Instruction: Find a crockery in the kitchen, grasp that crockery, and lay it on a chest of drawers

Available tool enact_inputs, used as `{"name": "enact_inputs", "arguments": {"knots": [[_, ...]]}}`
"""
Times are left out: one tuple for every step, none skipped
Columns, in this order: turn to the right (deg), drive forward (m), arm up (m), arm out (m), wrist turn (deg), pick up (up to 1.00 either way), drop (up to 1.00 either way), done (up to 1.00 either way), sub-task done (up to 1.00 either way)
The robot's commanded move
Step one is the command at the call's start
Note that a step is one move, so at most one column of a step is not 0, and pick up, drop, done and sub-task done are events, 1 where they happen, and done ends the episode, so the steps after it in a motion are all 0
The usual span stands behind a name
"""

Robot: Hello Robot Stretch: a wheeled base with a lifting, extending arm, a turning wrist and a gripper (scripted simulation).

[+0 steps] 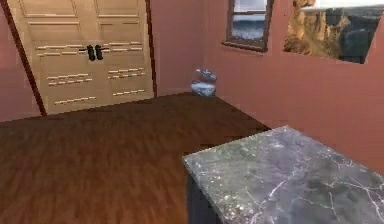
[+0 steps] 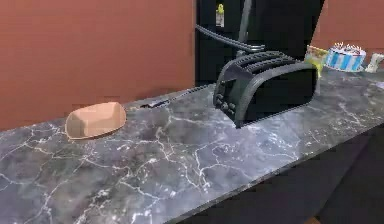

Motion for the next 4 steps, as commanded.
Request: {"name": "enact_inputs", "arguments": {"knots": [[-21.0,0.0,0.0,0.0,0.0,0.0,0.0,0.0,0.0],[0.0,0.0,0.5,0.0,0.0,0.0,0.0,0.0,0.0],[0.0,0.0,0.38,0.0,0.0,0.0,0.0,0.0,0.0],[0.0,0.0,0.0,0.3,0.0,0.0,0.0,0.0,0.0]]}}
